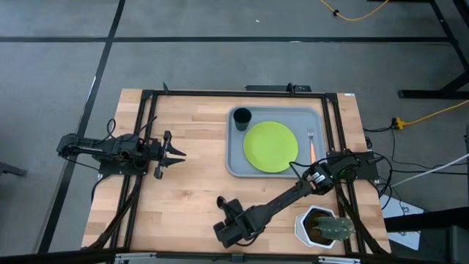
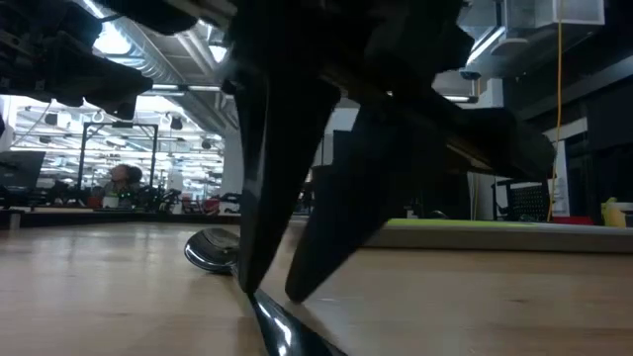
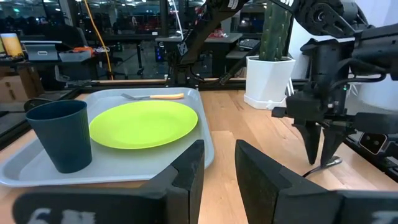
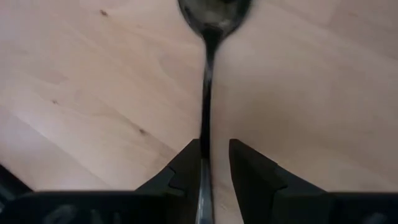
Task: Pick and place plate/cup/fork/spoon on tray
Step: Put the black spoon on the gray serving tray to the right of the light green plate
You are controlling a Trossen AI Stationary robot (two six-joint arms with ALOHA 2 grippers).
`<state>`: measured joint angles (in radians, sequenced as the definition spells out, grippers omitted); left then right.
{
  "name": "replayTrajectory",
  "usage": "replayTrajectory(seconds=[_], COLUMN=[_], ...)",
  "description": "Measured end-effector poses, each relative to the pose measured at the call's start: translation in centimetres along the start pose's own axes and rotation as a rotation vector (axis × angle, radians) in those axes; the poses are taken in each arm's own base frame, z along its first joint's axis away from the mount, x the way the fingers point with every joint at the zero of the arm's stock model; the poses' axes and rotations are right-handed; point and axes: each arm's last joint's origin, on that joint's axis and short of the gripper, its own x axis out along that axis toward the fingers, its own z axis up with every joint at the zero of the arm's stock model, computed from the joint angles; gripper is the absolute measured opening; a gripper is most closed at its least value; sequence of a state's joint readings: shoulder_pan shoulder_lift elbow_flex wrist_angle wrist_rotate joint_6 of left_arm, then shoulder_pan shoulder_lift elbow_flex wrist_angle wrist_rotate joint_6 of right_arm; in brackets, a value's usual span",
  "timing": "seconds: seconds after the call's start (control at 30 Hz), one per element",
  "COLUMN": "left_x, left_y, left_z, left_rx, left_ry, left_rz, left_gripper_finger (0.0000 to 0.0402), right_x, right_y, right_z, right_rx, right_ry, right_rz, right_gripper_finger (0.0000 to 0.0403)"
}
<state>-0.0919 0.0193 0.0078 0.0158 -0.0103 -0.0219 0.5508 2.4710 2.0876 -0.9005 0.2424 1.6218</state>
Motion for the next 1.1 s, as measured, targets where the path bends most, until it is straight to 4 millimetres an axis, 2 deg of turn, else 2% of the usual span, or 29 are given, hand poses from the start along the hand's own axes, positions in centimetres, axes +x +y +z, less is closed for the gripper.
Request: replayTrajectory(seconds=[0.43, 0.77, 1.1], left_x=[0.0, 0.0, 0.0], left_y=[0.0, 0.0, 0.0], left_z=[0.0, 0.0, 0.0], left_rx=[0.000, 0.000, 0.000], left_ry=[0.000, 0.000, 0.000], left_rz=[0.000, 0.000, 0.000], left_gripper_finger=[0.0083, 0.0083, 0.0083], right_x=[0.6, 2.0, 2.2], right_y=[0.3, -0.1, -0.3], right_z=[1.0, 1.3, 1.4], right_rx=[-0.006, 0.008, 0.002], right_ry=[-0.002, 0.109, 0.084], right_rz=[0.023, -0.026, -0.042], right_gripper_finger=[0.0088, 0.0088, 0.0088])
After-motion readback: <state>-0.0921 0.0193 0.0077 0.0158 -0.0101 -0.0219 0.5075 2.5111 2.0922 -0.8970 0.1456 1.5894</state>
